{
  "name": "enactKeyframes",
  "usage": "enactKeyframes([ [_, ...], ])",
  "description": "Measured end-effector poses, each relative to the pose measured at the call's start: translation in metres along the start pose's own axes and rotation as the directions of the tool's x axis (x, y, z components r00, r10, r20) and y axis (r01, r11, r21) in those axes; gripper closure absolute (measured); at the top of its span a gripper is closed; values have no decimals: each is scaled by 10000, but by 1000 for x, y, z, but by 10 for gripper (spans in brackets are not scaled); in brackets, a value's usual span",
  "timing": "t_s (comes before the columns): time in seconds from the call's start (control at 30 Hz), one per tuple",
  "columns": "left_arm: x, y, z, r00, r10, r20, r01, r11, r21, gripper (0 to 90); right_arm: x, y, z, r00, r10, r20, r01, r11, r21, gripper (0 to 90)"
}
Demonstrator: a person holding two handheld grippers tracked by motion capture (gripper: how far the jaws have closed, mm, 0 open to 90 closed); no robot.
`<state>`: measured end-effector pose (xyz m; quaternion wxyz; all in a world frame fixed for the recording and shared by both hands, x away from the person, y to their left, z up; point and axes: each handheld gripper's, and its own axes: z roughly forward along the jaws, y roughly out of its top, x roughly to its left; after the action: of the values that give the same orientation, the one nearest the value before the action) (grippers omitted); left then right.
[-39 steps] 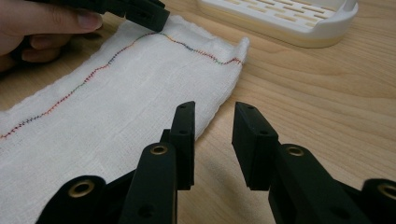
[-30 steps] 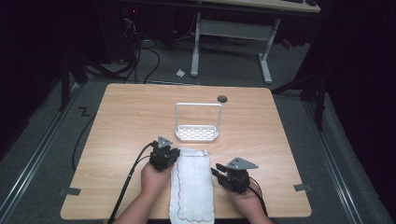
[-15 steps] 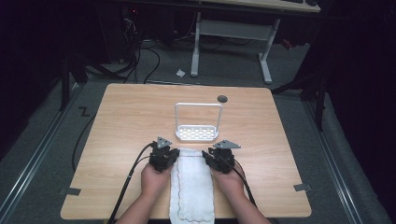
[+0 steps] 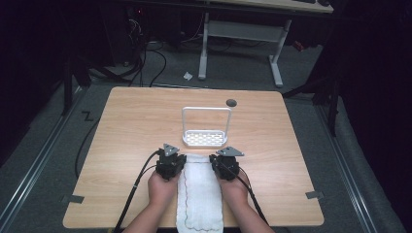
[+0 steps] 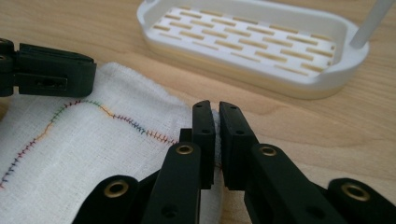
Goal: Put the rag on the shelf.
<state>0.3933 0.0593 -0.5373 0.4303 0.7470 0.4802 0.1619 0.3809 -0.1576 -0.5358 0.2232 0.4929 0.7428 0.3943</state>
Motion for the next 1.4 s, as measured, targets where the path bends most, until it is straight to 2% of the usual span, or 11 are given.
enactKeyframes([
  [0.2, -10, -1, -14, 9995, -314, 36, 316, 9937, -1074, 838, 6, 4, -21, 9996, -142, -251, 117, 9950, -992, 860],
  [0.23, -15, 1, -20, 9997, -250, -55, 240, 9892, -1449, 838, 7, 5, -25, 9995, -207, -220, 180, 9926, -1197, 860],
  [0.3, -20, 5, -25, 9998, -153, -135, 127, 9851, -1718, 838, 8, 8, -33, 9994, -268, -234, 228, 9877, -1547, 860],
  [0.37, -22, 7, -27, 9998, -146, -104, 124, 9829, -1835, 838, 9, 9, -35, 9993, -274, -251, 230, 9866, -1613, 859],
  [0.43, -29, 13, -32, 9995, 221, -223, -262, 9782, -2061, 838, 11, 13, -42, 9984, -552, -117, 522, 9817, -1833, 859],
  [0.57, -32, 21, -38, 9988, 407, -274, -459, 9726, -2280, 838, 11, 19, -49, 9981, -611, -67, 583, 9754, -2124, 860],
  [0.8, -35, 47, -52, 9983, 552, -173, -579, 9564, -2863, 837, 6, 41, -70, 9973, -725, 67, 713, 9534, -2931, 860],
  [1.1, -41, 81, -73, 9955, 932, -191, -938, 9287, -3587, 837, 4, 75, -96, 9947, -996, 269, 1024, 9235, -3697, 860],
  [1.13, -41, 85, -76, 9953, 943, -200, -950, 9246, -3690, 837, 4, 83, -101, 9939, -1053, 330, 1099, 9157, -3864, 860],
  [1.3, -43, 97, -85, 9943, 1040, -231, -1045, 9089, -4038, 838, 4, 95, -109, 9929, -1136, 357, 1182, 9027, -4137, 860],
  [1.4, -45, 104, -93, 9936, 1093, -273, -1103, 8941, -4341, 839, 4, 103, -115, 9928, -1149, 352, 1188, 8943, -4313, 861],
])
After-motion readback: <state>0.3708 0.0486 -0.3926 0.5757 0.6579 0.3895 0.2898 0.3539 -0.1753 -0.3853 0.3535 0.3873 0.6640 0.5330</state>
